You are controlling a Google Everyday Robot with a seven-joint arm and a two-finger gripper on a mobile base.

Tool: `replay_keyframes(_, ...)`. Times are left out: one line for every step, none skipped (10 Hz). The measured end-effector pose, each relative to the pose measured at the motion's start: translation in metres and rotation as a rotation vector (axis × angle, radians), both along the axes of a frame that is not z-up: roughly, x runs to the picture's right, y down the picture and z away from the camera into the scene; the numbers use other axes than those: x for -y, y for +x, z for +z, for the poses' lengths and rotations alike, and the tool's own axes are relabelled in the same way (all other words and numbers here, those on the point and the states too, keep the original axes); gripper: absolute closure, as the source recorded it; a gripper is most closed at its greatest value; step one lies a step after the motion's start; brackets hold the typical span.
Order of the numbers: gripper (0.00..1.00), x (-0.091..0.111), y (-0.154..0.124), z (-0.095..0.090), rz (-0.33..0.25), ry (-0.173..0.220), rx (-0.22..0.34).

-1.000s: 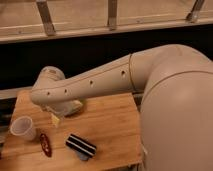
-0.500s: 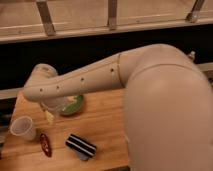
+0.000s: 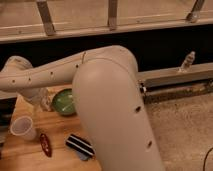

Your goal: Pick up the ceramic cup

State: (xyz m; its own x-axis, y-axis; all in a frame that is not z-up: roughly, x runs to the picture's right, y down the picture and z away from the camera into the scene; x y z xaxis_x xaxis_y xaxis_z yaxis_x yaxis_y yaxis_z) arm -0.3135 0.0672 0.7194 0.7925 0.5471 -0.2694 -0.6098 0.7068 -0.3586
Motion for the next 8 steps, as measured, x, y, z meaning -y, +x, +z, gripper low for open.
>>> replay_keyframes(0.20, 0.001, -0.013, 0.003, 0.032, 0.010, 0.004)
replay_keyframes(0.20, 0.001, -0.015, 0.003, 0.038, 0.011, 0.006)
replay_keyframes(0.20, 0.003, -0.012, 0.004, 0.039, 0.013, 0.001)
replay_keyframes(0.20, 0.003, -0.010, 0.005, 0.039, 0.012, -0.004)
replay_keyframes(0.20, 0.002, -0.011, 0.004, 0.038, 0.009, -0.003)
replay_keyframes(0.20, -0.001, -0.014, 0.004, 0.022, 0.001, 0.008)
replay_keyframes(0.20, -0.007, -0.015, 0.002, -0.006, -0.008, 0.018)
replay_keyframes(0.20, -0.018, -0.022, -0.002, -0.032, -0.021, 0.033)
